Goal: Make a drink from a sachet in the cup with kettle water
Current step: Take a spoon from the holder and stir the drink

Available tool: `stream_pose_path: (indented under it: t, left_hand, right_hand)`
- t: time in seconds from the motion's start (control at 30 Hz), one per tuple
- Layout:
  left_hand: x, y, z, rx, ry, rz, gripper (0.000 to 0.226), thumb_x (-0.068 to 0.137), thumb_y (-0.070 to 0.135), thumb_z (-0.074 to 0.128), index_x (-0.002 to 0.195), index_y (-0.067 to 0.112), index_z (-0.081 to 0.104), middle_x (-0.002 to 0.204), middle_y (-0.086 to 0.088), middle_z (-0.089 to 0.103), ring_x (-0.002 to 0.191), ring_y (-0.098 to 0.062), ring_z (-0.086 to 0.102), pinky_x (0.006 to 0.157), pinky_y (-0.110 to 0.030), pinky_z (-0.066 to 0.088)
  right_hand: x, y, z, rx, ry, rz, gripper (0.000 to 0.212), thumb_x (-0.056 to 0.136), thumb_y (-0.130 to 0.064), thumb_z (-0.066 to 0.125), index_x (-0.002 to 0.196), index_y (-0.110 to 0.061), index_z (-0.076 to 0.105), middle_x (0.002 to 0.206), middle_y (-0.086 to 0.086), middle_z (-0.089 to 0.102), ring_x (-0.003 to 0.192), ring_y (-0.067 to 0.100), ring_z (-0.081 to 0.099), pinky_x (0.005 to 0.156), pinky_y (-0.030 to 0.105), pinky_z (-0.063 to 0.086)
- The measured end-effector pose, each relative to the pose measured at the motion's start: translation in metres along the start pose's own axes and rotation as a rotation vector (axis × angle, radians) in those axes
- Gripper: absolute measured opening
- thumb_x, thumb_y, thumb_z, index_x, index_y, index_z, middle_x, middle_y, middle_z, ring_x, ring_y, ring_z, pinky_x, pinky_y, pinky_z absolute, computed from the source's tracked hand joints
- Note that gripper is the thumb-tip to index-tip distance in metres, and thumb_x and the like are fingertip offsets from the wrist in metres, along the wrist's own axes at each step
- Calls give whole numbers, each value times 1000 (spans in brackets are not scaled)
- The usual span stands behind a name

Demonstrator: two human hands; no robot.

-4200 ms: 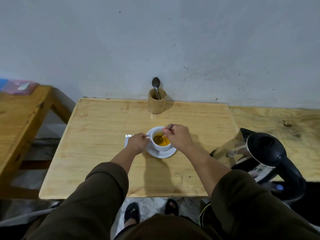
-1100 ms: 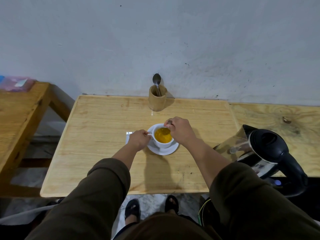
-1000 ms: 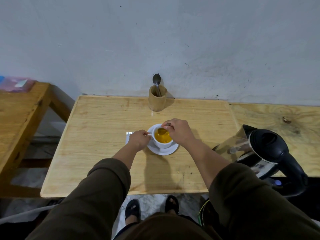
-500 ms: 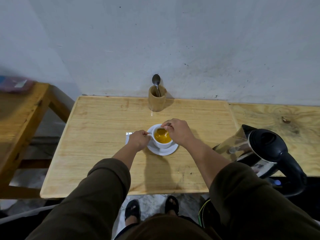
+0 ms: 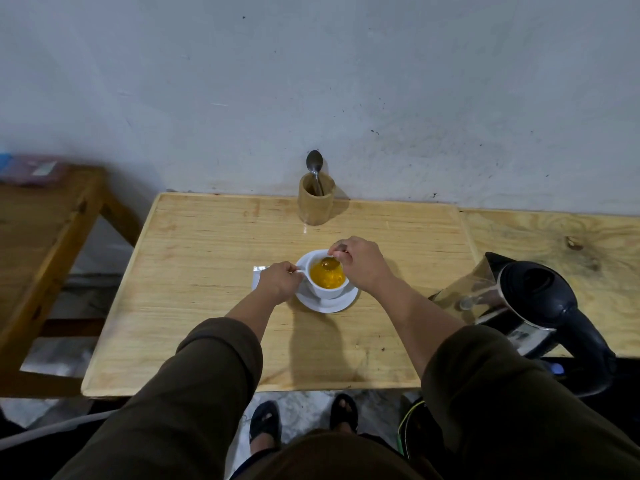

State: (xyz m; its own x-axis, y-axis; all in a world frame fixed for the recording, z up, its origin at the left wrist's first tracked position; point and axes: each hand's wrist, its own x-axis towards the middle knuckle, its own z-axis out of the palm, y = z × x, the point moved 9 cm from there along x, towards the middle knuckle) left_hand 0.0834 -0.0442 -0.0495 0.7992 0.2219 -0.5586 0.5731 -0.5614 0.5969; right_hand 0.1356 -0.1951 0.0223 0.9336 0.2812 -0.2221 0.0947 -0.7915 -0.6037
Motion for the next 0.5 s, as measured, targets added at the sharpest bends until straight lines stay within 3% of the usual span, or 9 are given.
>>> stream_pose_path:
  t: [0.17,0.33,0.5]
  left_hand:
    - [-1,-1,-1,2,-4,-6,40,94,32,48,128,14,58,128,-9,63,114,-29,61,86,-28,46]
    - [0,-1,-1,12,-5,-2,40,94,33,47,128,14,57,129,-9,62,114,-29,60,89,-30,47]
    - [1,-1,-1,18,4,13,39,95,33,48,126,13,59,129,-10,63,116,-28,59,95,-32,47]
  right_hand:
    - [-7,-3,7,81,-56,-4,20,92,-12,52,97,-7,71,103,12,73,101,24,65,96,31,49]
    - [-5,2,6,66,-66,40,17,92,-16,53,95,-8,68,97,15,72,94,27,66,92,41,52]
    - [-1,0,-1,-36,4,19,20,93,-11,48,97,-5,67,107,15,64,102,28,59,88,34,47]
